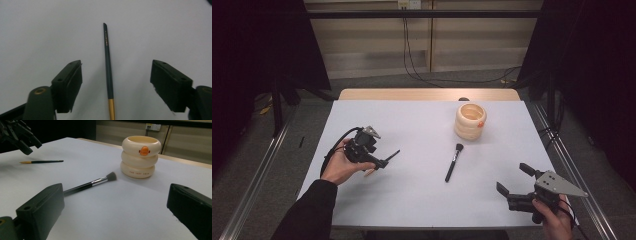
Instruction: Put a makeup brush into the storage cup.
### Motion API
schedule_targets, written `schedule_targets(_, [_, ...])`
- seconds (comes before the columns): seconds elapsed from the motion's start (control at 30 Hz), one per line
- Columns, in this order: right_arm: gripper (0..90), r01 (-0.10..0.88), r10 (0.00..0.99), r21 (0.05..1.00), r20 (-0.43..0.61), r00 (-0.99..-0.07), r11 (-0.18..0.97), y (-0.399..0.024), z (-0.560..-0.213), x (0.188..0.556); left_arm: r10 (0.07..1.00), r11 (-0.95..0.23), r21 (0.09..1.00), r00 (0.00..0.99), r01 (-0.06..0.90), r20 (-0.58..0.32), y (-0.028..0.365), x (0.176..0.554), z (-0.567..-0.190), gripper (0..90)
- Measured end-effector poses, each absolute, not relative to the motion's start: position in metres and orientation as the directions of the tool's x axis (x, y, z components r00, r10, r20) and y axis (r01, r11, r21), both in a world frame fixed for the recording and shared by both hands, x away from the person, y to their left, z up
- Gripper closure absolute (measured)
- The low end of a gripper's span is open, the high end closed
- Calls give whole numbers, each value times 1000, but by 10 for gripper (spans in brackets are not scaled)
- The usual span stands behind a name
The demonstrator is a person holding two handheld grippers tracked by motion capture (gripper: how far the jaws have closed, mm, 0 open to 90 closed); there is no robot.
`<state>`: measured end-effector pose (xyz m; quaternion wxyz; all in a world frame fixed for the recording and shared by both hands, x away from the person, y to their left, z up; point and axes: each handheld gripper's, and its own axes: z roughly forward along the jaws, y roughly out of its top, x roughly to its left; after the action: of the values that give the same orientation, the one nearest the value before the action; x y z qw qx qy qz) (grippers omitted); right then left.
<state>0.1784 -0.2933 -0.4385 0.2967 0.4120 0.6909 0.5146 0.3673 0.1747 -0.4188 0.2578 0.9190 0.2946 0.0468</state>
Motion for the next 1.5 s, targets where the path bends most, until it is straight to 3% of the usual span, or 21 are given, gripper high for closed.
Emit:
schedule_targets(0.3, [5, 262, 871, 955, 9, -491, 137, -293, -439, 179, 567, -713, 440, 818, 547, -97, 177, 373, -421, 464])
schedule_targets(0.4, [7, 265, 872, 954, 10, -489, 137, -293, -439, 179, 536, -738, 417, 836, 531, -116, 178, 375, -420, 470])
schedule_targets(0.5, [7, 264, 869, 955, 12, -495, 137, -293, -439, 179, 537, -744, 405, 836, 532, -111, 172, 376, -421, 554])
schedule_targets(0.73, [7, 265, 869, 954, 11, -495, 139, -292, -439, 179, 512, -793, 340, 855, 505, -75, 165, 378, -426, 641])
schedule_targets(0.8, [7, 265, 866, 954, 10, -500, 142, -292, -439, 179, 526, -804, 286, 848, 521, -65, 165, 380, -431, 656])
schedule_targets(0.97, [7, 264, 862, 953, 6, -506, 148, -291, -439, 179, 528, -803, 277, 845, 528, -81, 164, 383, -434, 680])
schedule_targets(1.03, [7, 264, 864, 953, 7, -504, 147, -291, -439, 179, 526, -819, 225, 847, 528, -74, 162, 384, -439, 704])
schedule_targets(1.5, [7, 262, 862, 954, 6, -506, 147, -291, -439, 179, 553, -814, 186, 832, 550, -39, 155, 386, -445, 773])
